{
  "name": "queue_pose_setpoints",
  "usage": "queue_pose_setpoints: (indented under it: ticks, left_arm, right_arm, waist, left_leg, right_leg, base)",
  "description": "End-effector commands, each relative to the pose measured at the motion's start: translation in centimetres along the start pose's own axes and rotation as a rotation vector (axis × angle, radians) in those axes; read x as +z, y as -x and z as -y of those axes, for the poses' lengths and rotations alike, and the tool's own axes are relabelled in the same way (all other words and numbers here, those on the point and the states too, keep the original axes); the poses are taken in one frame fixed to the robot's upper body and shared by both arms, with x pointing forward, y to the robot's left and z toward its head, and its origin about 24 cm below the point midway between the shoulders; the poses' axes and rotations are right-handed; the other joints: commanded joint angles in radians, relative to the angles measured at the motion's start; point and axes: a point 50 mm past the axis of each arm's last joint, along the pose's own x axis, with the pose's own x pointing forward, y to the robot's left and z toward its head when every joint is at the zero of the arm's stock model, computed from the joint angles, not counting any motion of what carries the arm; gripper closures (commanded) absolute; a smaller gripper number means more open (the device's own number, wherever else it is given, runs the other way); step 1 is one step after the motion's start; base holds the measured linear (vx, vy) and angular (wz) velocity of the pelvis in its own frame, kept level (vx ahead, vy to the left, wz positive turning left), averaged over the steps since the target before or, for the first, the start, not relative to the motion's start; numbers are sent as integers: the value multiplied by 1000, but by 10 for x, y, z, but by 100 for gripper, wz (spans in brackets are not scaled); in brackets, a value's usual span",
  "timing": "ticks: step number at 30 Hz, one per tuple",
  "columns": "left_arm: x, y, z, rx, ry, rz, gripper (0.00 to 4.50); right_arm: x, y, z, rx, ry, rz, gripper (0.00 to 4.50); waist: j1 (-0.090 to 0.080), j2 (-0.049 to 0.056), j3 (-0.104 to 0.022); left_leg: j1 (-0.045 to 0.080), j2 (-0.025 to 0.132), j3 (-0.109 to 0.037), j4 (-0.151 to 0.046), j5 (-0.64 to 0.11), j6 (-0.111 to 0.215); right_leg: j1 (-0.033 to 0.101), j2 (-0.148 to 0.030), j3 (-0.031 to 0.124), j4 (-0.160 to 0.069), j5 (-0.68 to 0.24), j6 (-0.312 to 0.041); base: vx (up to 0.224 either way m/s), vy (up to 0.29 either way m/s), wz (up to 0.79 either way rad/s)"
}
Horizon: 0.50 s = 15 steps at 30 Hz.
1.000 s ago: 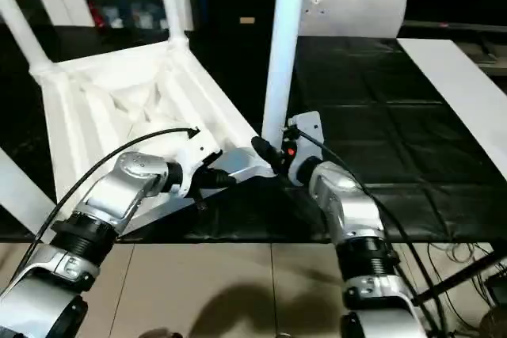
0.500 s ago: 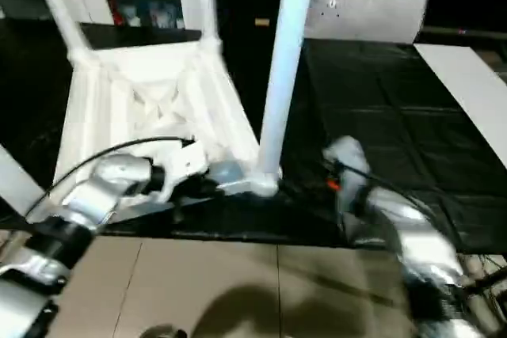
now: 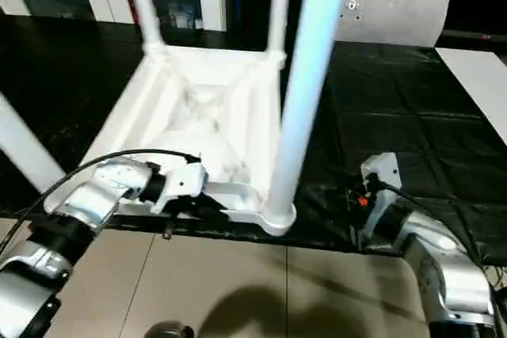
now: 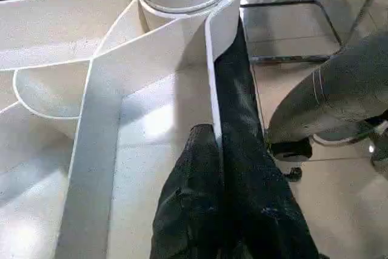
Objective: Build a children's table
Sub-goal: Rotate leg to tighten
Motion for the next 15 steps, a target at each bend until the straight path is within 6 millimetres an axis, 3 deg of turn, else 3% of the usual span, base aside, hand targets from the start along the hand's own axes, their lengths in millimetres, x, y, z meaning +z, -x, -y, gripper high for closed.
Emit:
queue_pose_setpoints:
  ticks: [1, 2, 3, 8, 9, 15]
  left_arm:
    - [13, 11, -17, 100, -94, -10, 450]
    - [10, 15, -19, 118, -79, -25, 450]
    - [7, 19, -22, 154, -67, -37, 450]
    - [-1, 31, -36, 295, -60, -128, 450]
    - [0, 36, -43, 369, -77, -128, 407]
    - [-1, 49, -48, 449, -112, -129, 353]
  right_arm:
    - [8, -1, 2, -29, 31, 34, 6]
    - [10, -3, 2, -37, 35, 50, 6]
    - [12, -4, 2, -50, 31, 68, 6]
    - [14, -9, 2, -93, 25, 95, 6]
    - [13, -10, 1, -104, 16, 92, 0]
    - [8, -10, -3, -105, 27, 77, 0]
  waist:
    - [-11, -3, -68]
    - [-14, -4, -69]
    - [-14, -9, -67]
    - [-39, -4, -70]
    - [-44, -6, -69]
    - [-56, -4, -69]
  left_leg:
    - [14, 23, -8, -64, -165, 4]
    - [9, 22, -9, -65, -159, 1]
    - [14, 22, -8, -65, -155, 5]
    - [10, 18, -8, -61, -138, 10]
    - [8, 14, -8, -61, -137, 13]
    - [10, 15, -8, -58, -136, 24]
  right_leg:
    - [55, -78, 41, -78, -79, -174]
    - [59, -78, 40, -76, -74, -169]
    - [53, -78, 41, -79, -81, -163]
    - [58, -73, 40, -72, 1, -188]
    - [61, -73, 40, -75, 0, -188]
    - [62, -72, 40, -74, 12, -203]
  base:
    - [0, 0, 0]
    - [0, 0, 0]
    - [0, 0, 0]
    - [0, 0, 0]
    - [0, 0, 0]
    - [0, 0, 0]
